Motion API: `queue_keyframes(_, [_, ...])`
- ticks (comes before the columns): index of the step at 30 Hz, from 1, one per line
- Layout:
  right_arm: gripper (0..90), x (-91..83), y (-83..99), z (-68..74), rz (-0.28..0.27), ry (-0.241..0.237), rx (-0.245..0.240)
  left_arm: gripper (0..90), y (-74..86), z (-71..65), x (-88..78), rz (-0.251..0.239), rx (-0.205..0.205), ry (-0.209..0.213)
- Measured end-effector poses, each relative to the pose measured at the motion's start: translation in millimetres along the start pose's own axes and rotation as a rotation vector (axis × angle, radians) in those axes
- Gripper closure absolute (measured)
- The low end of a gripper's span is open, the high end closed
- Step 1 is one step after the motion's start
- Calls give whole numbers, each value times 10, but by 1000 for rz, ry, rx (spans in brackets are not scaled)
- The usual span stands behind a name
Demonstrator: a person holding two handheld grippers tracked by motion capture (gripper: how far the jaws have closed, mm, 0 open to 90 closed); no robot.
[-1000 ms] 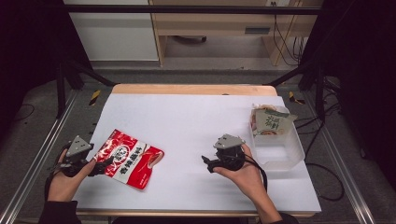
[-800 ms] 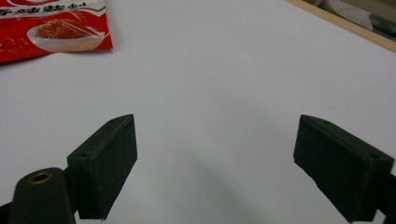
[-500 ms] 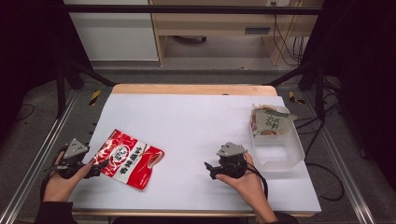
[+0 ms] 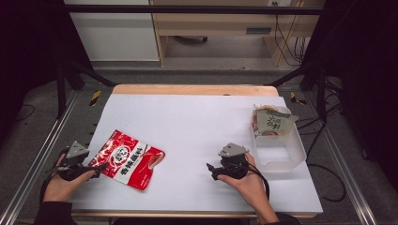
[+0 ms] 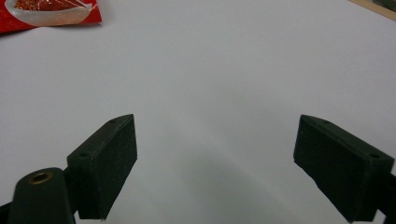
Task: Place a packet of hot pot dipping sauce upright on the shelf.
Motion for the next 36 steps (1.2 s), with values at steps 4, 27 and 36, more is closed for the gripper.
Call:
queue_keyframes(4, [139, 10, 6, 10, 5, -7, 1, 128, 58, -3, -3, 16, 13, -2])
queue_keyframes(27, [138, 50, 44, 27, 33, -22, 0, 143, 177, -48, 52, 59, -13, 53])
queue_keyframes(36, [138, 48, 47, 28, 35, -23, -2, 181, 175, -79, 38, 64, -18, 76])
Point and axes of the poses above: each handheld gripper's, and its own axes: x roughly forward along the jaws, y roughly out of its underside, z roughly to its left, the point moved 8 cm from there along x, roughly forward along the jaws, and after that the axes turned 11 degrees about -y, right-handed, at the moved point
